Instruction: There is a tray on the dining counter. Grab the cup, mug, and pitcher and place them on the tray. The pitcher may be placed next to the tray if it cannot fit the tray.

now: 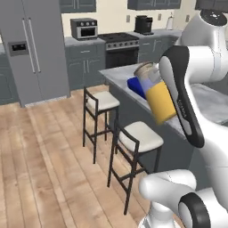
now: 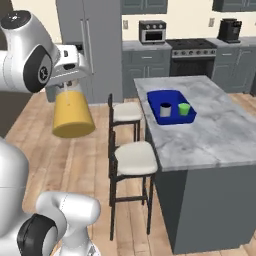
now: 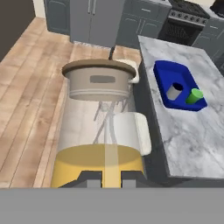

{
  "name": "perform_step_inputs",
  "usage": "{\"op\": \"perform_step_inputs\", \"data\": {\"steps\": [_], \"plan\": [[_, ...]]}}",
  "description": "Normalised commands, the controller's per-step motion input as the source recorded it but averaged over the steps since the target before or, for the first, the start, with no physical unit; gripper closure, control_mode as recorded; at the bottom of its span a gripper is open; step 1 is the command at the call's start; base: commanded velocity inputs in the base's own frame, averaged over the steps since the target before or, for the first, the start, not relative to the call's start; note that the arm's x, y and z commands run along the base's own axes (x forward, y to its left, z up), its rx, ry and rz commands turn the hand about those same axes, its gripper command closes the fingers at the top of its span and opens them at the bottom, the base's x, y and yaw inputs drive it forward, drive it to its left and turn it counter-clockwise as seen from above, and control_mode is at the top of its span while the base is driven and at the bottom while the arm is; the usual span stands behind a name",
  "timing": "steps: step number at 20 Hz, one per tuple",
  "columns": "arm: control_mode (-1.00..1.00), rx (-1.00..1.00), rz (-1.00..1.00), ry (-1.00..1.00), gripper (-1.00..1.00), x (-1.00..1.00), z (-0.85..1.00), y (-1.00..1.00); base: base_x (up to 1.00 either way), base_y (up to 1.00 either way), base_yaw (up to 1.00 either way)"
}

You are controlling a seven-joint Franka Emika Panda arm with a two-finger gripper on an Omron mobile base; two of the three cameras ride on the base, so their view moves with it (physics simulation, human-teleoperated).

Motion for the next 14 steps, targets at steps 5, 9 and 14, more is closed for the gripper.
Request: {"op": "perform_step_inputs", "data": {"steps": [5,9,14], "plan": [[1.0,0.0,0.0,0.0,1.0,0.0,0.0,0.0,0.12,1.0,-0.44],[1.0,0.0,0.0,0.0,1.0,0.0,0.0,0.0,0.39,1.0,-0.45],[1.0,0.0,0.0,0.0,1.0,0.0,0.0,0.0,0.55,1.0,-0.44]]}}
